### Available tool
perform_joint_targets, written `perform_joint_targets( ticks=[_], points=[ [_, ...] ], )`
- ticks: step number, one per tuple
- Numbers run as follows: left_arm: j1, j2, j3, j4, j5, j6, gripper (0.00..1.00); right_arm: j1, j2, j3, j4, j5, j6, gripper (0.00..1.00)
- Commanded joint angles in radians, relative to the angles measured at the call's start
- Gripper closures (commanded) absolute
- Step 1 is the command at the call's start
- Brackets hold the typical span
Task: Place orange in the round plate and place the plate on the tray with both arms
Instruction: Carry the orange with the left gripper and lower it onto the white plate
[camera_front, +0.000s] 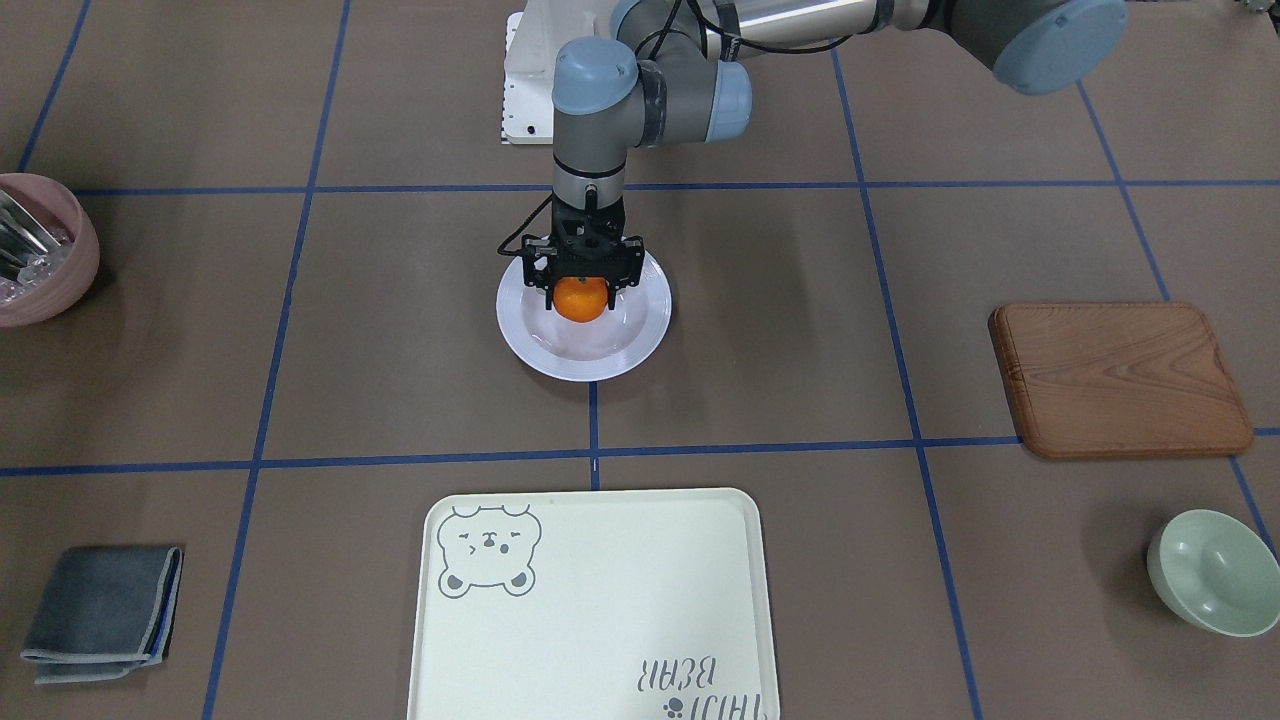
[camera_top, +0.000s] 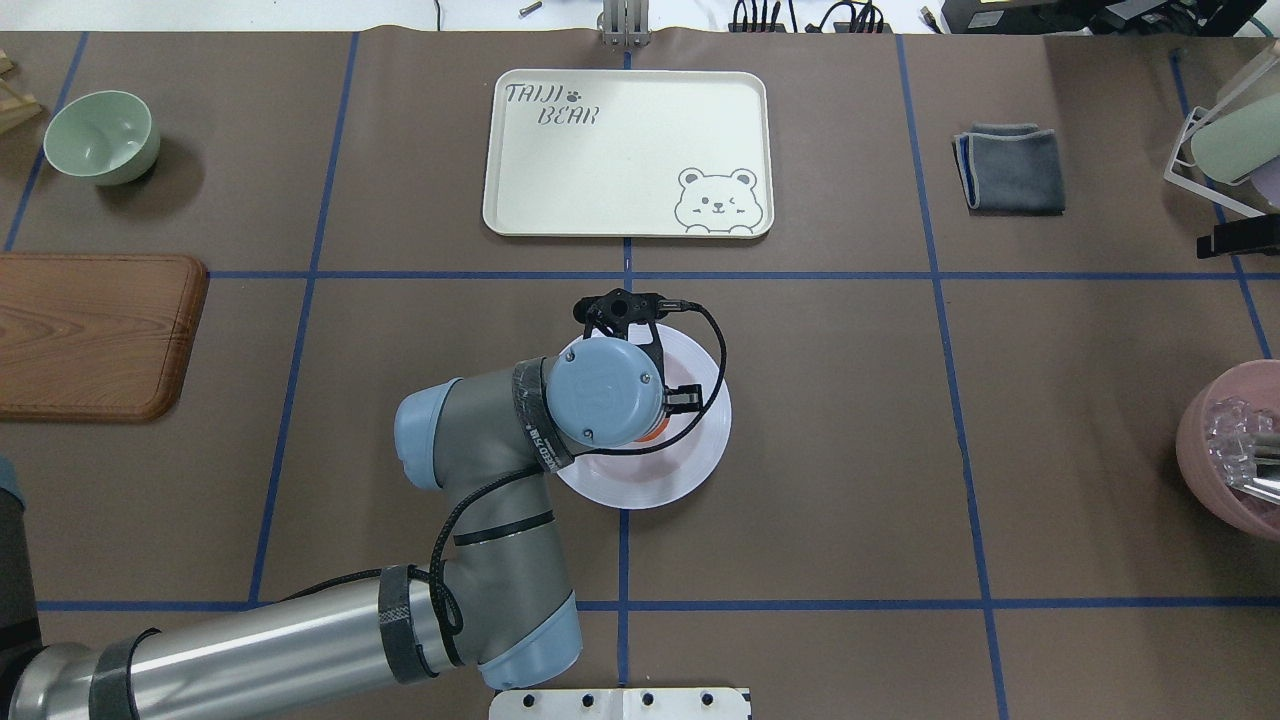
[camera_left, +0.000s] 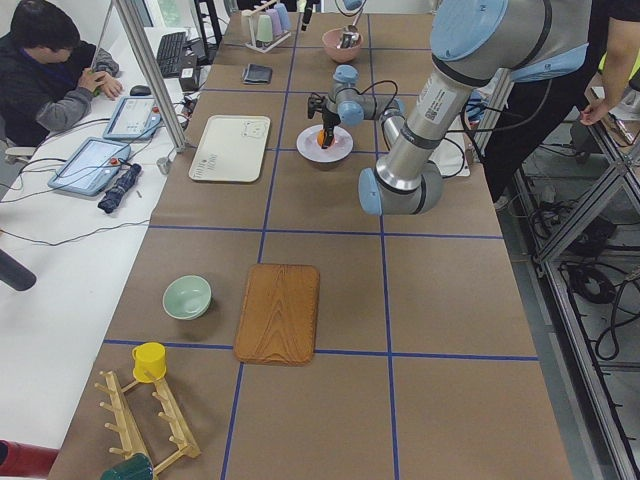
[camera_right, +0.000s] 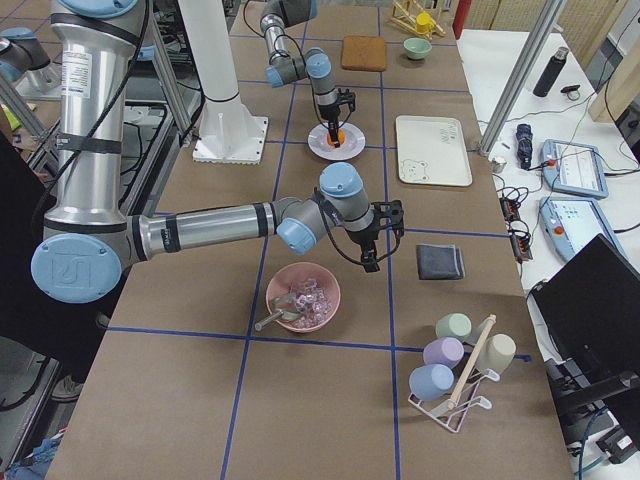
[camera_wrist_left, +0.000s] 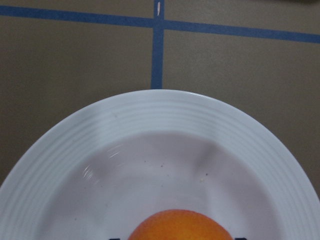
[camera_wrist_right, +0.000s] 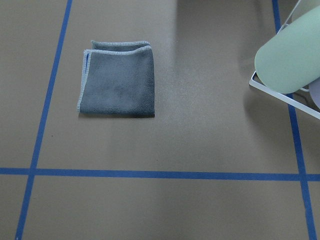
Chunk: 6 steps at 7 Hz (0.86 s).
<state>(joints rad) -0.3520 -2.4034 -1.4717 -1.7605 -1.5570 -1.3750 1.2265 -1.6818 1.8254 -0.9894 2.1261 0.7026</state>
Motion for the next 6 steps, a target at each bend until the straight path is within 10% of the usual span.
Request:
perform_joint_targets(
  ticks=[1, 6],
  points=[
    [0.025, 0.003, -0.015, -0.001, 0.070, 0.001, 0.01, -0.001, 0.001, 0.002, 0.002, 0.002, 0.000, 0.00],
    [-0.261, 0.121, -0.335, 0.252, -0.214, 0.358, 0.01, -0.068, 0.094, -0.006, 0.167, 0.034, -0.011, 0.00]
  ],
)
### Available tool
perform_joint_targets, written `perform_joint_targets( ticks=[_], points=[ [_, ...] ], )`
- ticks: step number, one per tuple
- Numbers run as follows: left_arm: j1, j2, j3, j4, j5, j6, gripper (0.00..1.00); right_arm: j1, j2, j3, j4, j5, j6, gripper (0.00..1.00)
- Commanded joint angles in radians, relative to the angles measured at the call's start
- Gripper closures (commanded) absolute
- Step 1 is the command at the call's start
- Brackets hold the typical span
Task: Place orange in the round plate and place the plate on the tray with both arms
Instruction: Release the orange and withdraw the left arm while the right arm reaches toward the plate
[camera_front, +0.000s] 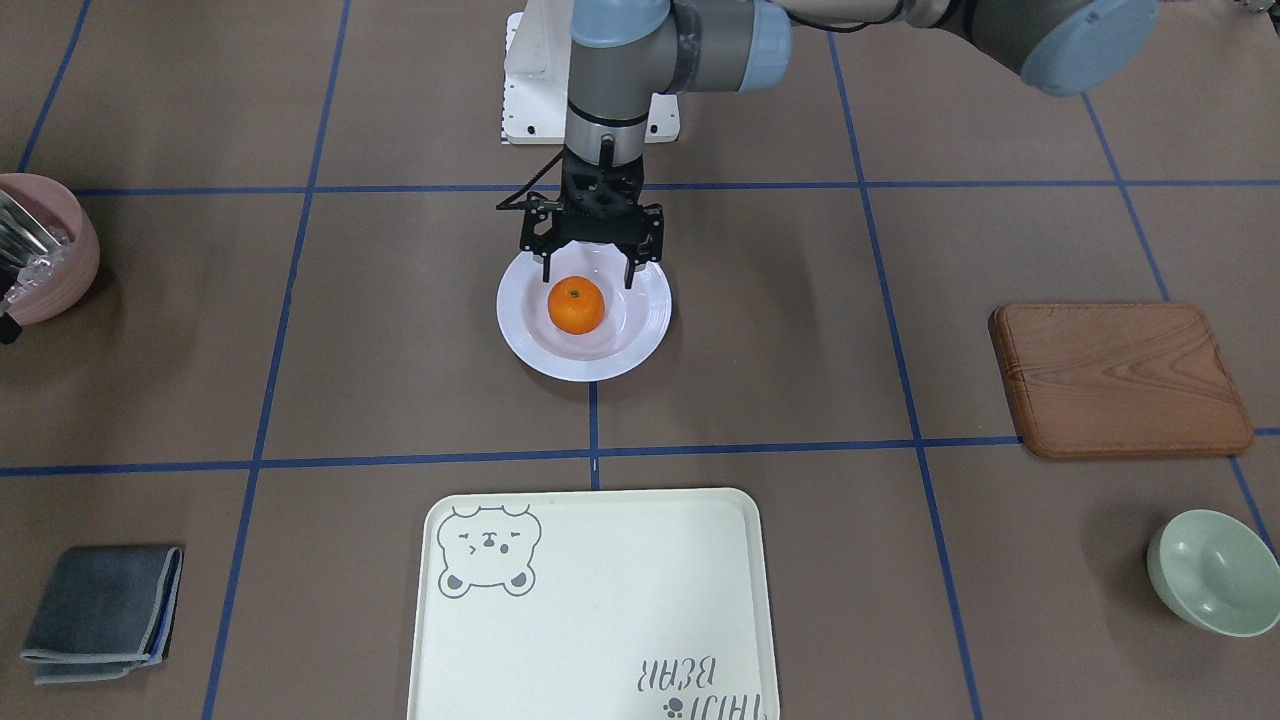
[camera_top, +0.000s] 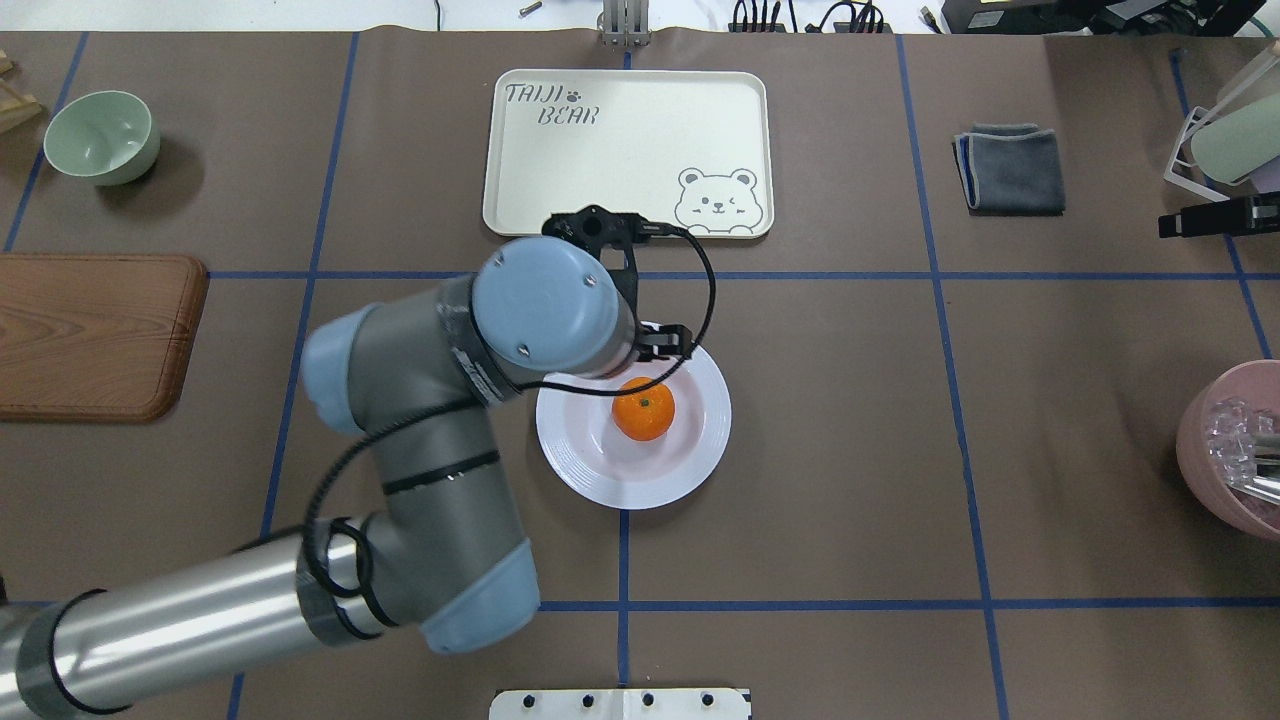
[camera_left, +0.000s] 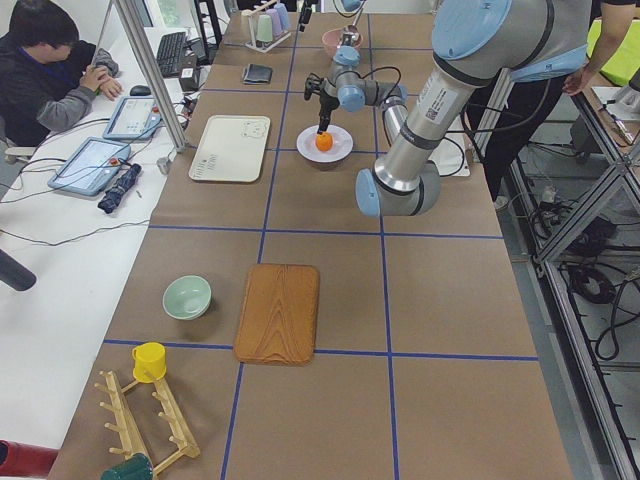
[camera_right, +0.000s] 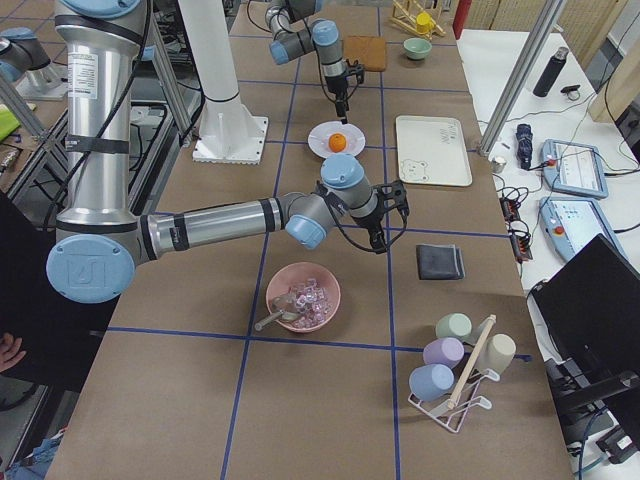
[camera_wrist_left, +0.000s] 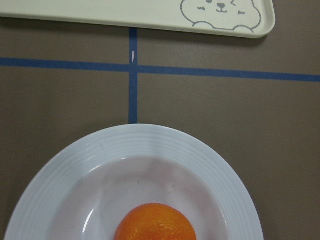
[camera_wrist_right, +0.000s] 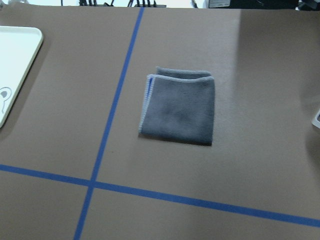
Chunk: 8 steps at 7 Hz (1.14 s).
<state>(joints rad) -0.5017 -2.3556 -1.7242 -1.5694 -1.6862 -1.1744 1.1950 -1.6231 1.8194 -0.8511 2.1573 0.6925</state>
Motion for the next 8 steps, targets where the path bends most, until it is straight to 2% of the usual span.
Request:
perform_joint_targets(
  ticks=[1, 2, 3, 4, 5, 7, 8],
  points=[
    [-0.253, 0.158, -0.098, 0.063, -0.202, 0.372, 0.01, -0.070, 0.055, 0.011, 0.030, -0.004, 0.010, 0.00],
    [-0.378, 0.241, -0.095, 0.063, -0.264, 0.594, 0.01, -0.087, 0.058, 0.012, 0.029, -0.010, 0.071, 0.00],
    [-0.497, 0.312, -0.092, 0.063, -0.295, 0.765, 0.01, -0.121, 0.078, 0.030, 0.029, -0.014, 0.284, 0.00],
    [-0.632, 0.381, -0.072, 0.052, -0.452, 0.856, 0.01, -0.170, 0.107, 0.044, 0.029, -0.048, 0.446, 0.00],
    [-0.778, 0.483, -0.030, 0.049, -0.572, 1.048, 0.01, -0.226, 0.130, 0.060, 0.026, -0.086, 0.560, 0.00],
    [-1.001, 0.496, 0.258, 0.045, -0.595, 1.365, 0.01, -0.299, 0.166, 0.081, 0.020, -0.132, 0.732, 0.04],
    [-1.097, 0.504, 0.291, 0.028, -0.593, 1.419, 0.01, -0.361, 0.164, 0.109, 0.017, -0.199, 0.798, 0.05]
  ],
)
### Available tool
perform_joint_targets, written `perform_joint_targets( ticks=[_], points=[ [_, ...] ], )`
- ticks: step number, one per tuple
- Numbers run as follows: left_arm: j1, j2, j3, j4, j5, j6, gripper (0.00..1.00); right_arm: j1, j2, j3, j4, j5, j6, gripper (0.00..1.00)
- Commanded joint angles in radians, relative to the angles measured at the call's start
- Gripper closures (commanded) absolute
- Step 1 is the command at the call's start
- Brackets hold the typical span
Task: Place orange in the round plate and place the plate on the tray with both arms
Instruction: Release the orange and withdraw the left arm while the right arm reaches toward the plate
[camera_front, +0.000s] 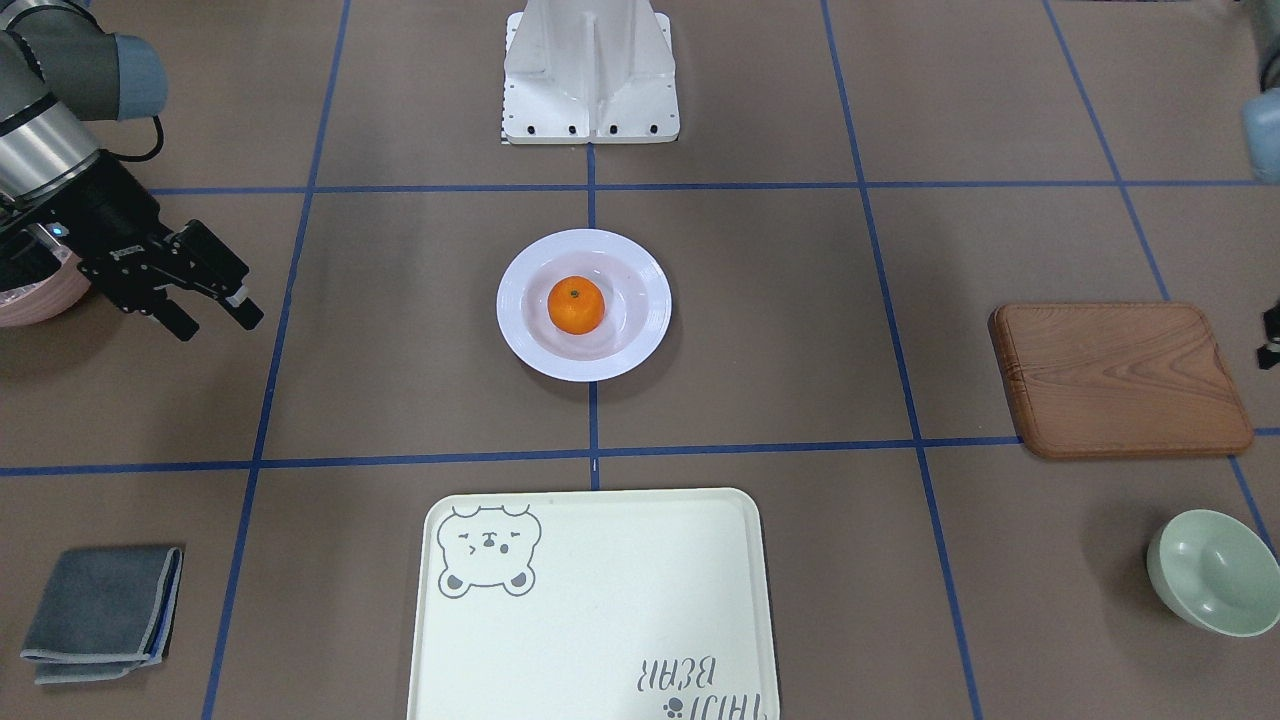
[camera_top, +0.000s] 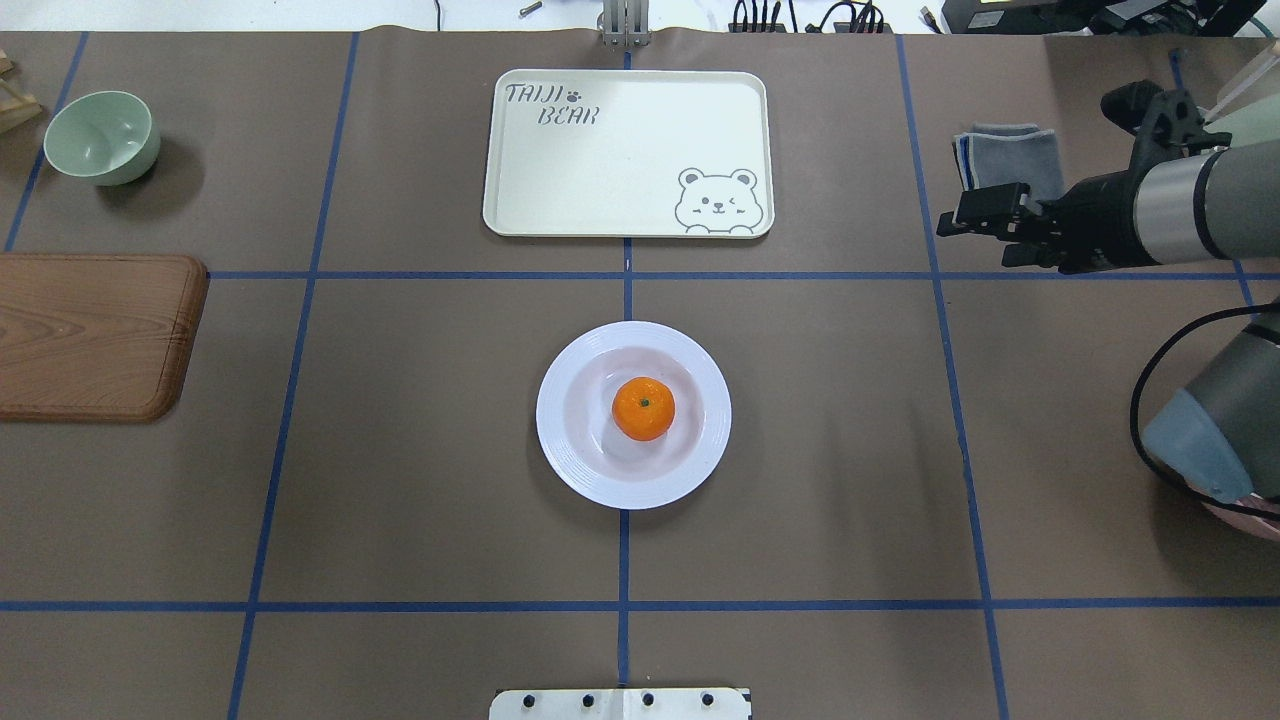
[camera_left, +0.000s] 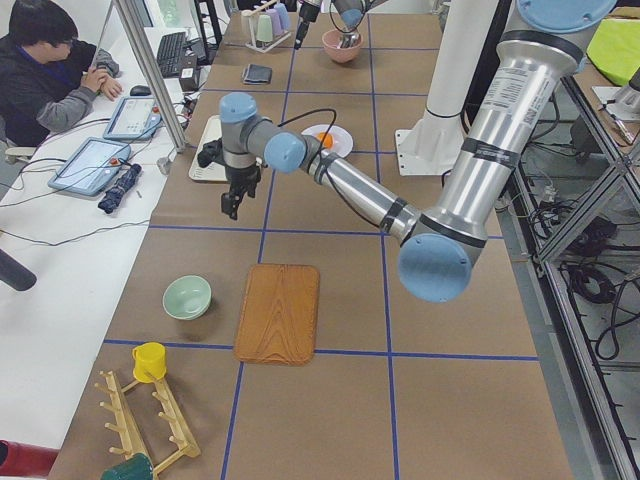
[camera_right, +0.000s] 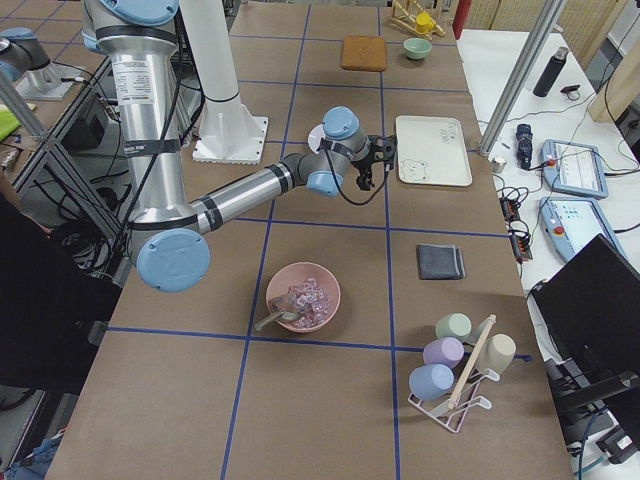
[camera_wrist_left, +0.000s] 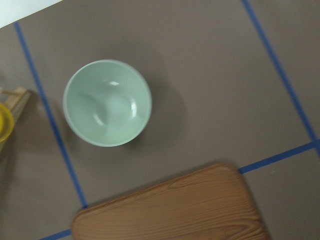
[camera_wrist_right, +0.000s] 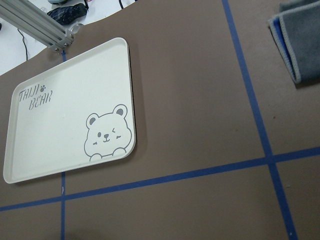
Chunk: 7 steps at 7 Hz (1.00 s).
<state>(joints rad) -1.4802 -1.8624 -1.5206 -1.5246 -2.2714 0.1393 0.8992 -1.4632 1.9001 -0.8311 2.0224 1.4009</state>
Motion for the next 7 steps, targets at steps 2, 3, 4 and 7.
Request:
perform_joint_targets(
  ticks=[2, 3, 4, 7],
  points=[
    [-0.244, 0.052, 0.091, 0.068, -0.008, 0.189, 0.01, -0.190, 0.001, 0.082, -0.003, -0.177, 0.218, 0.05],
    [-0.244, 0.068, 0.033, 0.169, -0.002, 0.190, 0.01, -0.288, -0.005, 0.098, -0.003, -0.297, 0.339, 0.05],
    [-0.244, 0.097, -0.016, 0.205, -0.002, 0.189, 0.01, -0.427, -0.005, 0.100, -0.002, -0.493, 0.463, 0.05],
    [-0.239, 0.111, -0.010, 0.207, -0.005, 0.183, 0.01, -0.678, 0.070, 0.067, -0.130, -0.761, 0.657, 0.05]
  ],
)
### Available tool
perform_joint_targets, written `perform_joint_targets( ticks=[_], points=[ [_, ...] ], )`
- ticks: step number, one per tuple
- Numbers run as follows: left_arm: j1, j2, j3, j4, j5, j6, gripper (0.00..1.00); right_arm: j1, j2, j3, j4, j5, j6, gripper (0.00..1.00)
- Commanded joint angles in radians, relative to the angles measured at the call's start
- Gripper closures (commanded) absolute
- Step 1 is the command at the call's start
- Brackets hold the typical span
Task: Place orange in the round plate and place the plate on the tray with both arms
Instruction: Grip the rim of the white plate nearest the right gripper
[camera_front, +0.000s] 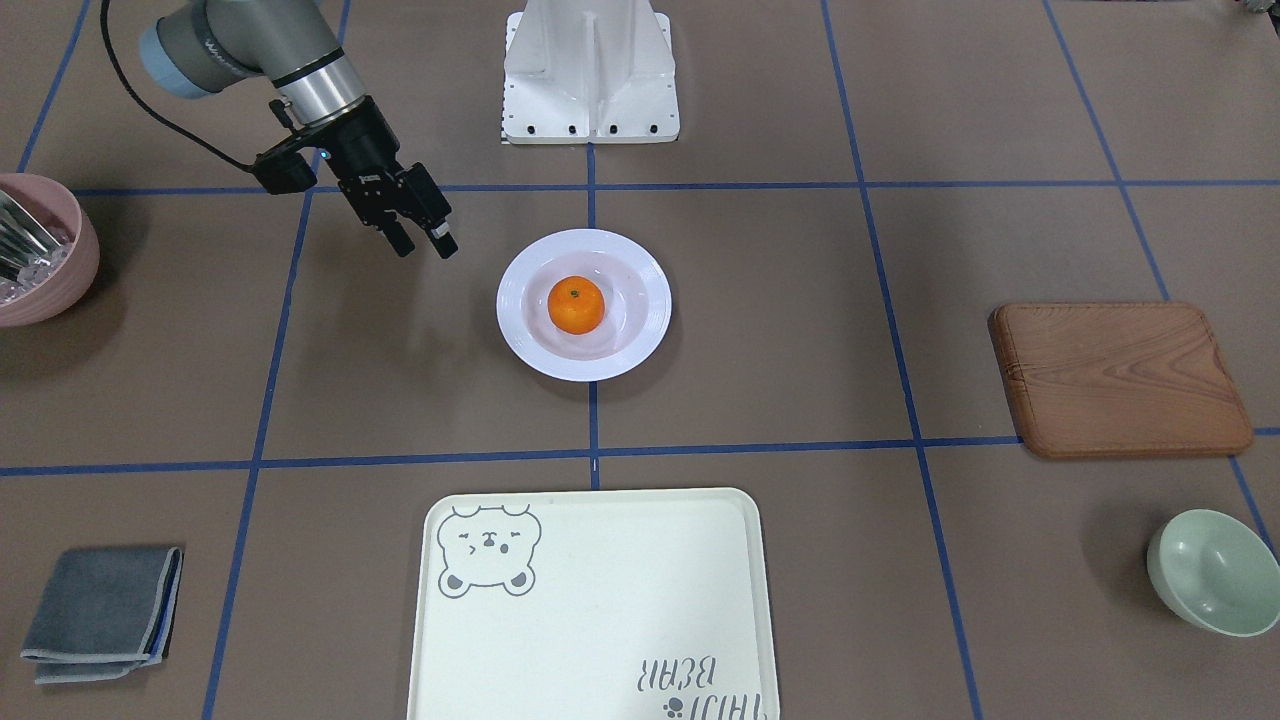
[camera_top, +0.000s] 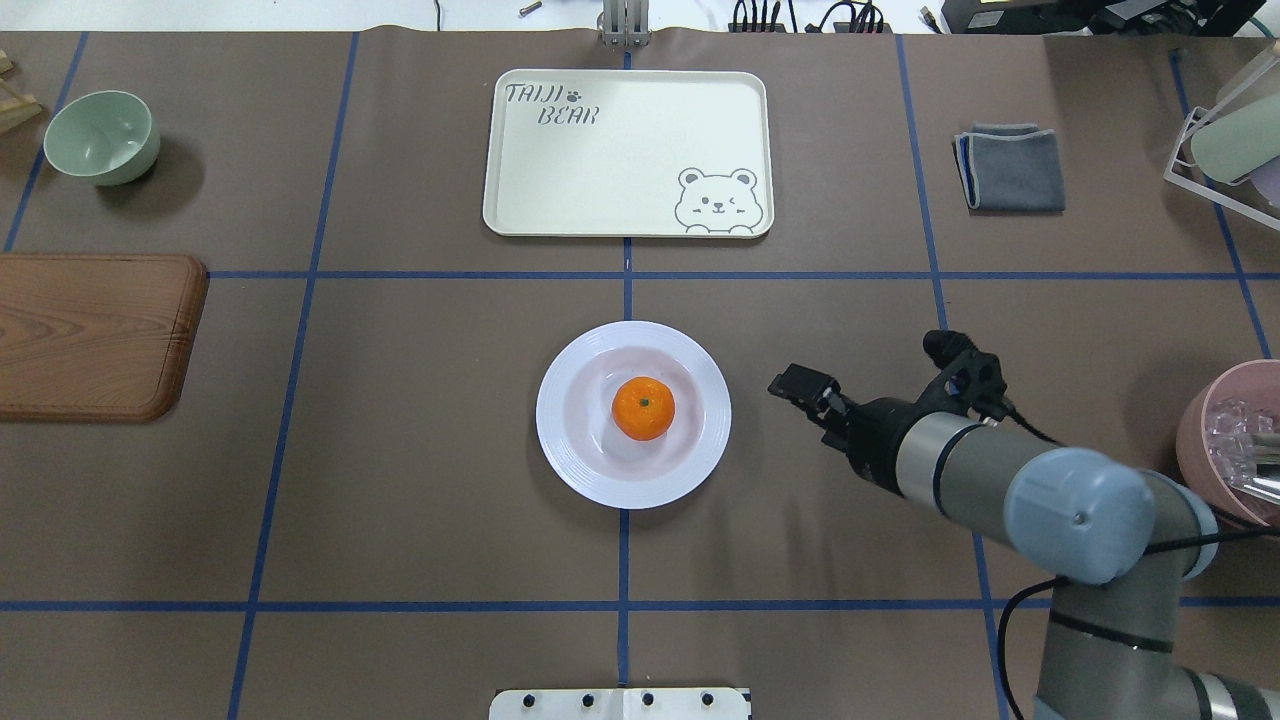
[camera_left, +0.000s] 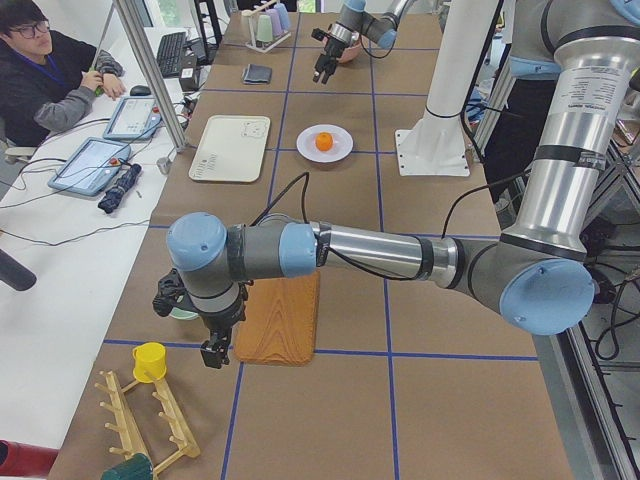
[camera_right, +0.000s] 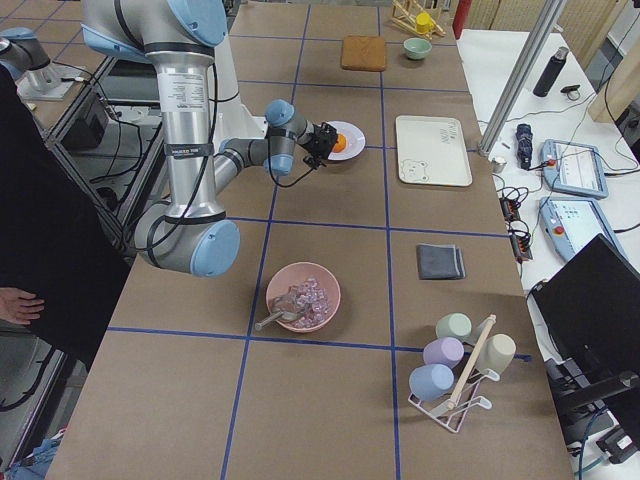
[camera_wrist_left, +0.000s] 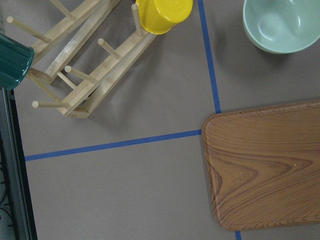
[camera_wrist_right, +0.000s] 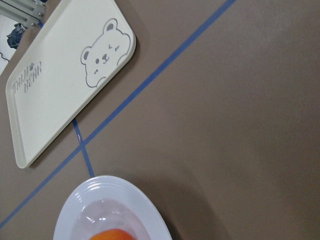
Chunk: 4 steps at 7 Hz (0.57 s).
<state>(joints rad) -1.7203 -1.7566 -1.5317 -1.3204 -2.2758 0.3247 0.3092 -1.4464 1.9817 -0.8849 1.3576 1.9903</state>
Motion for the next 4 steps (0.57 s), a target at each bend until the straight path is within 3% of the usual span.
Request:
perform_joint_targets(
  ticks=[1, 2, 4],
  points=[
    [0.001, 0.017, -0.001, 0.001, -0.001, -0.003, 0.01, -0.096, 0.172, -0.073, -0.148, -0.107, 0.105, 0.05],
    [0.001, 0.019, 0.001, 0.001, -0.001, -0.004, 0.01, -0.102, 0.223, -0.121, -0.141, -0.112, 0.158, 0.05],
    [0.001, 0.022, 0.001, 0.001, -0.001, -0.004, 0.01, -0.128, 0.224, -0.123, -0.126, -0.155, 0.160, 0.05]
  ],
)
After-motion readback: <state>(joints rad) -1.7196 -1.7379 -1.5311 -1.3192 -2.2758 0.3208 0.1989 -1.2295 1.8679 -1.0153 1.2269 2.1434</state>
